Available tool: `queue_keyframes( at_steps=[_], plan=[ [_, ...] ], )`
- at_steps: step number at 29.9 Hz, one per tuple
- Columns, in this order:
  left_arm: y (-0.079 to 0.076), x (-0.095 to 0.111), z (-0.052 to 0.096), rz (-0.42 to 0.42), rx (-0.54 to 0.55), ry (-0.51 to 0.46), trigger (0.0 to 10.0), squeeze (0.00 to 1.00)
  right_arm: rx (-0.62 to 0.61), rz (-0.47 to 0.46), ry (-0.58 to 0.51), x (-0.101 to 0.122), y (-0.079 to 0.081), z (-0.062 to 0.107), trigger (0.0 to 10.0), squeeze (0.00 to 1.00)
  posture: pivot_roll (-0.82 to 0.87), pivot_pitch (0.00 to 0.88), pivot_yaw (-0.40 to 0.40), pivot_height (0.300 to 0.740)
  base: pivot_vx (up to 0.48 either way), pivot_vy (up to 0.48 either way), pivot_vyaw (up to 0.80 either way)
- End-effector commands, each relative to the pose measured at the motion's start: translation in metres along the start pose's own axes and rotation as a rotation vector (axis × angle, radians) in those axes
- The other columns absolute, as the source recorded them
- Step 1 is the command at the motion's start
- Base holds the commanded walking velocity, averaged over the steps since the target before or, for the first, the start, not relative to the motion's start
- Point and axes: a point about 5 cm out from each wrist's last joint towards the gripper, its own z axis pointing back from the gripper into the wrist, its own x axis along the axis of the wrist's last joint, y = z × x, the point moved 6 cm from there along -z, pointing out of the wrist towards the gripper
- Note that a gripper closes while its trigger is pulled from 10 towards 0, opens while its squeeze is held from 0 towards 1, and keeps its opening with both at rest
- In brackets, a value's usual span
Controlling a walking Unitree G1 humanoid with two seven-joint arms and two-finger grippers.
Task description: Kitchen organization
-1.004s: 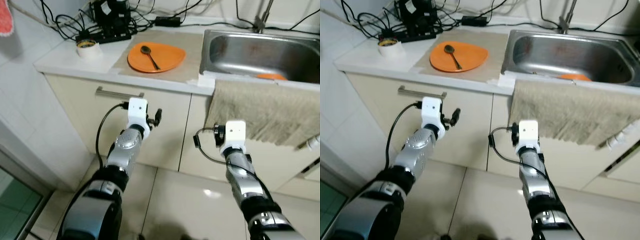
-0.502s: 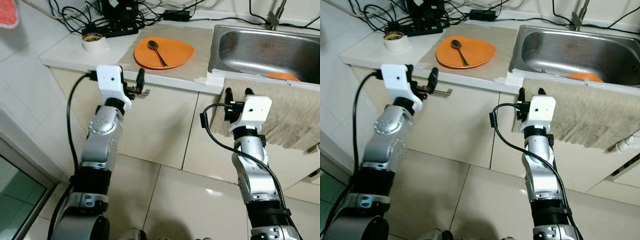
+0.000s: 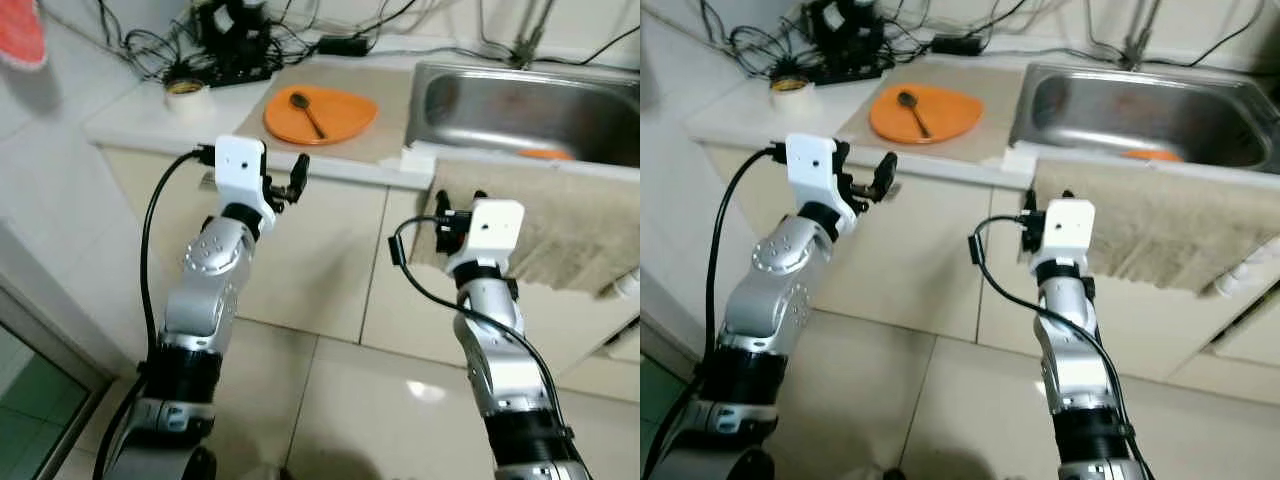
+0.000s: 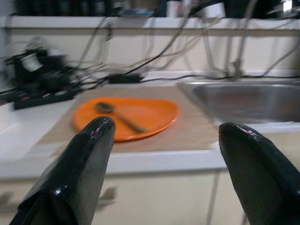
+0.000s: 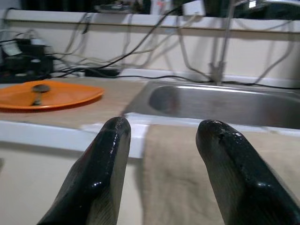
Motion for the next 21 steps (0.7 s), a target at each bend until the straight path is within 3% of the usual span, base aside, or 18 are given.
queue_keyframes(
  at_steps=[1,21],
  plan=[
    [-0.0052,0.0008,0.0008,0.007,-0.022,0.003,10.0,0.0,-0.003,0.009,-0.01,0.0066,-0.0008,-0.0034,10.0,0.0,-0.01,0.0,0.05,0.74,0.461,0.0,0.0],
    [-0.015,0.0047,0.0009,-0.03,-0.055,0.009,10.0,0.0,0.012,0.012,0.007,0.0056,0.0041,-0.0044,10.0,0.0,-0.01,0.0,0.054,0.74,0.464,0.0,0.0]
  ],
)
